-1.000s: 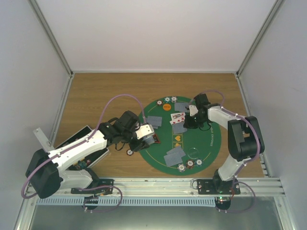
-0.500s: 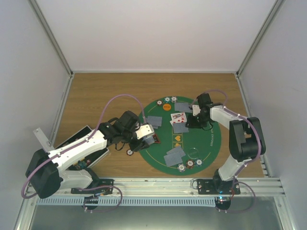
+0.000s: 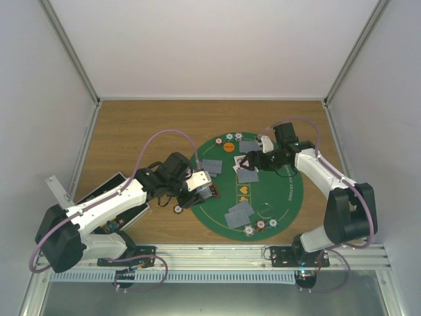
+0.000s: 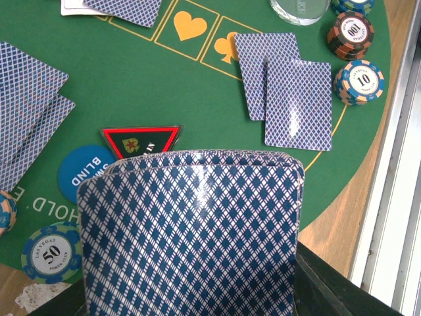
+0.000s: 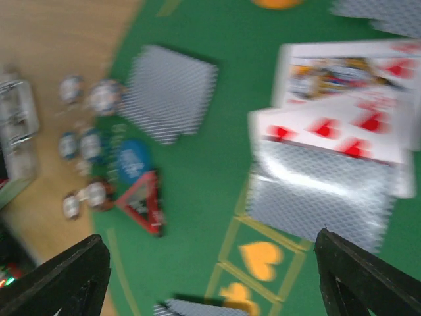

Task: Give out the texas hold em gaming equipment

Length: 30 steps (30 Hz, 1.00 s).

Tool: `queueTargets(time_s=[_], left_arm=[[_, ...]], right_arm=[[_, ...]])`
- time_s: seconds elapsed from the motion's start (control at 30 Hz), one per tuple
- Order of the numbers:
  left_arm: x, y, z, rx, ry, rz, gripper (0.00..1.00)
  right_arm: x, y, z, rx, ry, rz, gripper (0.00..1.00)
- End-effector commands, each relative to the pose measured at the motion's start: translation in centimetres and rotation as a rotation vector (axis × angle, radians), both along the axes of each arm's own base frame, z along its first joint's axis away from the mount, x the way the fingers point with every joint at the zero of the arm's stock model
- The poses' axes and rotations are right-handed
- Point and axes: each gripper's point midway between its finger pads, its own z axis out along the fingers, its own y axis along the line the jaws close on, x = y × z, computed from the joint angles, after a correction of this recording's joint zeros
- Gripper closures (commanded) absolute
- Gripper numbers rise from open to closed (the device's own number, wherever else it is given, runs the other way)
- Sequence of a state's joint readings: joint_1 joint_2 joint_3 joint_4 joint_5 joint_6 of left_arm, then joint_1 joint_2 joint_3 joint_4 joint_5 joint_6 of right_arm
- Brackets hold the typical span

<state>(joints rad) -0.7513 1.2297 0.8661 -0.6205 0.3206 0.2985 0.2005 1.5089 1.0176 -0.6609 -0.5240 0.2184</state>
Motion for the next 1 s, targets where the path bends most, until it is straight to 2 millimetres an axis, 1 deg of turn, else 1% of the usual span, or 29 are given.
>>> queueTargets(time_s=[0.0,0.13,0.2,0.27,0.47,0.63,0.8,0.97], left_arm=[[0.5,-0.7,1.5,-0.048,-0.049,-0.011,0.48],[0.4,-0.8,1.4,-0.046,-0.046,-0.012,0.48],[0.4,-0.8,1.4,-0.047,-0.044,-0.012,0.48],[0.4,-0.8,1.5,-0.046,-0.046,-0.011,0.48],[0.5,-0.8,1.4,-0.045,-0.045,-0.011,0.48],[0.5,-0.7,1.5,-0.046,-0.048,-0.010,0.48],[0.5,-0.8,1.4,-0.045,-0.045,-0.011,0.48],[0.5,-0.8,1.5,-0.048,-0.048,-0.011,0.48]], right_arm=[[-2.9,6.7,5.0,0.265,-0.035,0.186,0.12],[-5.7,11.2,6.1,0.334,-0.020,0.315,0.10],[-6.8,12.8,6.3,0.356,-0.013,0.360,0.09],[-7.5,13.8,6.2,0.378,-0.004,0.390,0.09],[-9.3,15.8,4.6,0.379,0.051,0.459,0.09],[-10.6,16.9,3.8,0.383,0.083,0.510,0.09],[-10.8,17.3,2.4,0.339,0.105,0.507,0.09],[-10.5,17.1,1.2,0.290,0.118,0.494,0.16]])
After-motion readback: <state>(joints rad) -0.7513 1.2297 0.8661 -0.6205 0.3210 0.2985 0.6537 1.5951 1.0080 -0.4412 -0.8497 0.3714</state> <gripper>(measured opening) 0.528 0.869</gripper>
